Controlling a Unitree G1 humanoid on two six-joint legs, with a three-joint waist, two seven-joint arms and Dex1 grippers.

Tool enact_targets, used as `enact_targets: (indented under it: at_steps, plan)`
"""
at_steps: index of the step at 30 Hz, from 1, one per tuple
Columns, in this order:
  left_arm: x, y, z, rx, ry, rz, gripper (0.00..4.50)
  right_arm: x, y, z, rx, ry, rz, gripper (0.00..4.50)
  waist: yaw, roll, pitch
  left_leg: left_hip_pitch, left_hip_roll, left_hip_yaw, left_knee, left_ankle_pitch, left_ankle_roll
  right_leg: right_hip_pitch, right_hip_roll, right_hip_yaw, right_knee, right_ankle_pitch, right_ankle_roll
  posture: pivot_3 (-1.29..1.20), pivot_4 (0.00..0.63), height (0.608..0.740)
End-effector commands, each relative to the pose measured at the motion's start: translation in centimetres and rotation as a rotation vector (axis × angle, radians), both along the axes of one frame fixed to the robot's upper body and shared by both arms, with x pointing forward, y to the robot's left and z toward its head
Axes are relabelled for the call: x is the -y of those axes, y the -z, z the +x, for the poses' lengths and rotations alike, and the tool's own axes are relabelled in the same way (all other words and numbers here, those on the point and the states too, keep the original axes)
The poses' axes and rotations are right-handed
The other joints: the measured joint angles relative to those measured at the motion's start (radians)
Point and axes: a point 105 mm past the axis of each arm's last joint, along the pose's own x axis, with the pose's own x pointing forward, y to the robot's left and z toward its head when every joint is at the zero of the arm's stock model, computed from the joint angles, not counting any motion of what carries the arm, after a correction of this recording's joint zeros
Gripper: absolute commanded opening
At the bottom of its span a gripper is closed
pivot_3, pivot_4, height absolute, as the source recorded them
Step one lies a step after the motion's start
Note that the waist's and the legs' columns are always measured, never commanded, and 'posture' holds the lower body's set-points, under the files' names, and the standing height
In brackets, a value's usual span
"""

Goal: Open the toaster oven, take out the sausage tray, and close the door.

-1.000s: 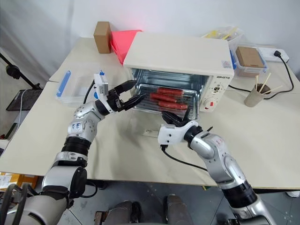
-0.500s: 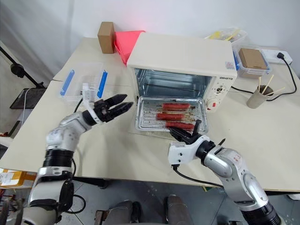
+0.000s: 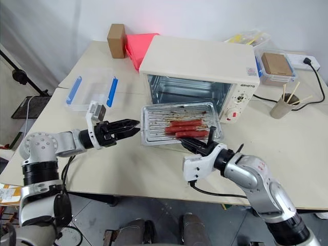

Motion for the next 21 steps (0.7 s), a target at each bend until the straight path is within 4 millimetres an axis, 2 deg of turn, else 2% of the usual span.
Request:
enact_targets:
  at_steps: [1, 3, 4, 6, 14, 18, 21]
  plan:
    - [0.1, -0.8, 0.0, -0.016, -0.007, -0.075, 4.5, -0.9, -0.9, -0.3, 0.03, -0.084, 0.003, 0.02, -0.001, 0.0, 0.0, 0.0, 0.0, 0.0, 0.0, 0.0, 0.0, 0.0, 0.0, 0.0, 0.0, 0.0, 0.0, 0.0, 0.15, 0.74]
    - [0.0, -1.0, 0.3, -0.022, -0.032, -0.094, 4.1, -1.1, -0.9, -0.1, 0.029, -0.097, -0.007, 0.02, 0.0, 0.0, 0.0, 0.0, 0.0, 0.0, 0.0, 0.0, 0.0, 0.0, 0.0, 0.0, 0.0, 0.0, 0.0, 0.0, 0.15, 0.74]
    - [0.0, -0.8, 0.3, -0.027, -0.032, -0.091, 4.04, -1.1, -0.9, -0.1, 0.026, -0.102, -0.007, 0.02, -0.001, 0.0, 0.0, 0.0, 0.0, 0.0, 0.0, 0.0, 0.0, 0.0, 0.0, 0.0, 0.0, 0.0, 0.0, 0.0, 0.15, 0.74]
    - [0.1, -0.5, 0.2, -0.043, -0.032, -0.084, 3.53, -1.2, -0.9, 0.1, 0.026, -0.107, -0.003, 0.02, 0.0, 0.0, 0.0, 0.0, 0.0, 0.0, 0.0, 0.0, 0.0, 0.0, 0.0, 0.0, 0.0, 0.0, 0.0, 0.0, 0.15, 0.74]
    - [-0.3, 0.1, 0.1, -0.094, -0.052, -0.11, 1.08, -1.3, -1.0, 0.2, 0.021, -0.115, 0.006, 0.02, -0.001, 0.0, 0.0, 0.0, 0.0, 0.0, 0.0, 0.0, 0.0, 0.0, 0.0, 0.0, 0.001, 0.0, 0.0, 0.0, 0.15, 0.74]
    - [-0.5, 0.1, -0.6, -0.122, -0.014, -0.151, 0.02, -1.7, -1.3, -0.3, -0.039, -0.151, 0.061, 0.02, -0.001, 0.0, 0.0, 0.001, 0.0, 0.0, 0.0, 0.0, -0.001, 0.0, 0.0, 0.0, 0.001, 0.0, 0.0, 0.0, 0.15, 0.74]
    - [-1.2, 0.3, -0.7, -0.171, -0.007, -0.173, 0.02, -1.6, -1.2, -0.5, -0.059, -0.156, 0.068, 0.02, -0.001, 0.0, 0.0, 0.001, 0.0, 0.0, 0.0, 0.0, -0.001, 0.0, 0.0, 0.0, 0.002, 0.0, 0.0, 0.0, 0.15, 0.74]
